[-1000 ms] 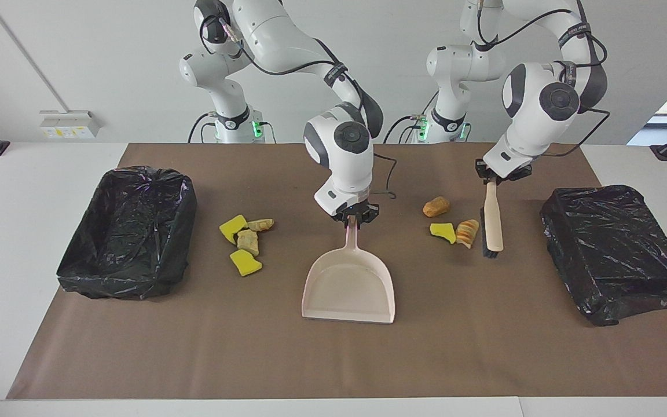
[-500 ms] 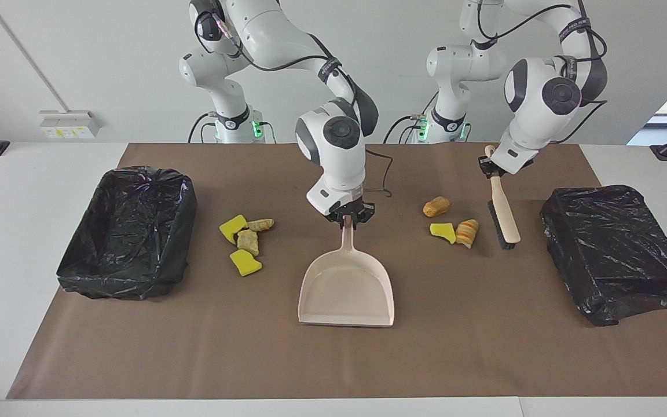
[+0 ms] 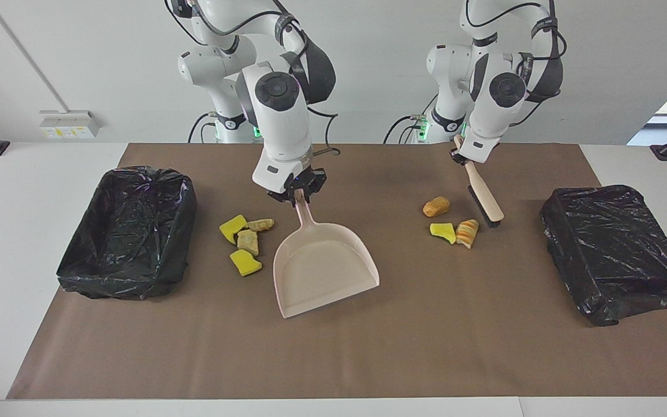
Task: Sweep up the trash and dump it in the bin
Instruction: 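Place the dustpan beside the trash with the right gripper while the left sweeps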
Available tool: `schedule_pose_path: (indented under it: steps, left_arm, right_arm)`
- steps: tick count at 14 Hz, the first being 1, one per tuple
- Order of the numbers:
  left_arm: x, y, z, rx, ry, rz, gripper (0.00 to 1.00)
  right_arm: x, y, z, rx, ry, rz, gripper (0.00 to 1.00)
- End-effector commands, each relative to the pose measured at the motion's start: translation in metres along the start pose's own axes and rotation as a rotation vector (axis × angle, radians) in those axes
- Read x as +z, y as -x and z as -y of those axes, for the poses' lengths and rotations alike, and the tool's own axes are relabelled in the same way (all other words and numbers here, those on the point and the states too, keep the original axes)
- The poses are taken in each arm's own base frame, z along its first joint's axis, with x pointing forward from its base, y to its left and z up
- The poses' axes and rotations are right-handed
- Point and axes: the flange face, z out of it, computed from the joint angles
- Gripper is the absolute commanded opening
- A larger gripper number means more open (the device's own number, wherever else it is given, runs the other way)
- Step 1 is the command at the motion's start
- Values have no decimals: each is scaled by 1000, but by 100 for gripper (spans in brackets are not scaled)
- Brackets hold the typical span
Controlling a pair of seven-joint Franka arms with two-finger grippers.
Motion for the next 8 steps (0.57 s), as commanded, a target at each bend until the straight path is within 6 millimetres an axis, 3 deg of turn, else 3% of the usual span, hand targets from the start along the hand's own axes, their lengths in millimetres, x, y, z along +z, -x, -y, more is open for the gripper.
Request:
schedule_pose_path:
  steps: [1, 4, 6, 8]
  left_arm:
    - [9, -3, -1, -32, -12, -10, 0]
    - [15, -19, 3, -43, 14, -29, 0]
    - [23, -38, 27, -47, 38, -28, 0]
    - [23, -39, 30, -1, 37, -25, 0]
  right_arm:
    - [5, 25, 21, -216, 80, 57, 0]
    - [20, 32, 13, -487, 100, 71, 0]
    - [38, 38, -10, -691, 87, 35, 0]
    - [51, 47, -10, -783, 96, 0, 0]
